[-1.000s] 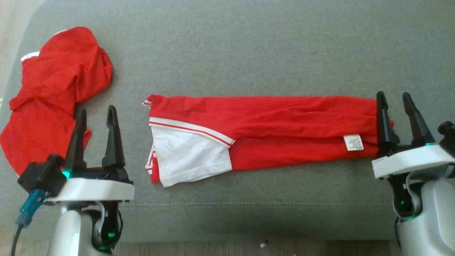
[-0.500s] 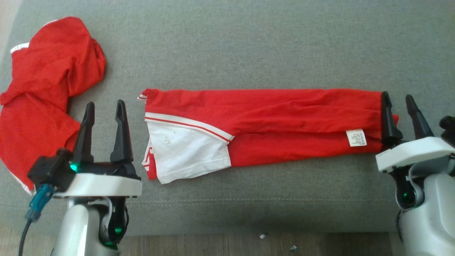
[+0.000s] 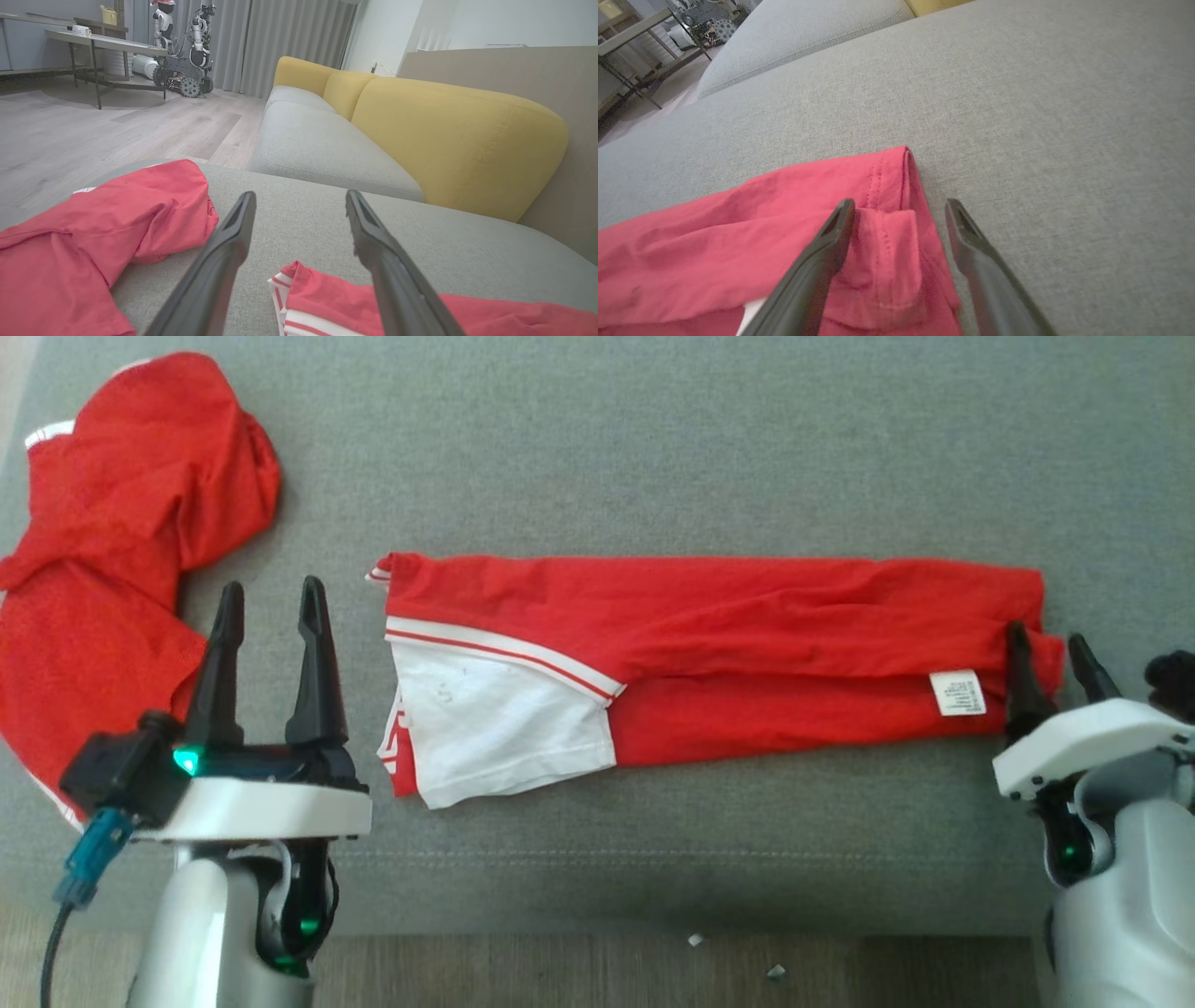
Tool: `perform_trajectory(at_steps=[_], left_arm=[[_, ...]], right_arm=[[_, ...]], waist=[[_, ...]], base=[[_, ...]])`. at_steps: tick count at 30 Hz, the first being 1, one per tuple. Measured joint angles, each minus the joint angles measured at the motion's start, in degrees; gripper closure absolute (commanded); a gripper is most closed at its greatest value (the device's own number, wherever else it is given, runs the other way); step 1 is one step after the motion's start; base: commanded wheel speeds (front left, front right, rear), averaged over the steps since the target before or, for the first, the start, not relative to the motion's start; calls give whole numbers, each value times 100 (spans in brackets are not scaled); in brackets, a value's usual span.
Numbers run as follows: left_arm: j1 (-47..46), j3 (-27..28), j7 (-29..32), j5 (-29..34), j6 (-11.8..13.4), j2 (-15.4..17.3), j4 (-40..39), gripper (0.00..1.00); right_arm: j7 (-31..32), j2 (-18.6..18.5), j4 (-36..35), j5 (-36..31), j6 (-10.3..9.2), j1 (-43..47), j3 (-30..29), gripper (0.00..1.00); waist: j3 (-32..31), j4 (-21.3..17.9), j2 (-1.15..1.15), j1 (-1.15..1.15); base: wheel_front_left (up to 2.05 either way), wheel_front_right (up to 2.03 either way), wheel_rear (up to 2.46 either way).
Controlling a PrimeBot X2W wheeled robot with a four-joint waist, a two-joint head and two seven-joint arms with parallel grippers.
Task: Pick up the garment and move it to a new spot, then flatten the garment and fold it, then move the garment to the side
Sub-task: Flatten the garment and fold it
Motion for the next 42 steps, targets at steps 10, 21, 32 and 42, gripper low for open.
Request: perform_trajectory(at_steps=[10,21,32,42], left_arm=[[-204,119,0,4,-4,-4,-114,0],[-289,353,0,19,-21,-11,-160,0],[-306,459,0,20,-43,-14,-174,0],[-303,447,0,18,-42,-16,-165,0]], right_arm=[[249,52,233,-89,0,-187,-51,0],[620,24,157,264,0,-196,275,78],[628,-143,113,320,0,-194,448,100],[557,-641,105,-454,1,-447,-242,100]], waist=[[216,61,0,0],[242,45,0,0],[228,-16,0,0],[163,-37,0,0]], base=[[0,0,0],[0,0,0],[0,0,0],[0,0,0]])
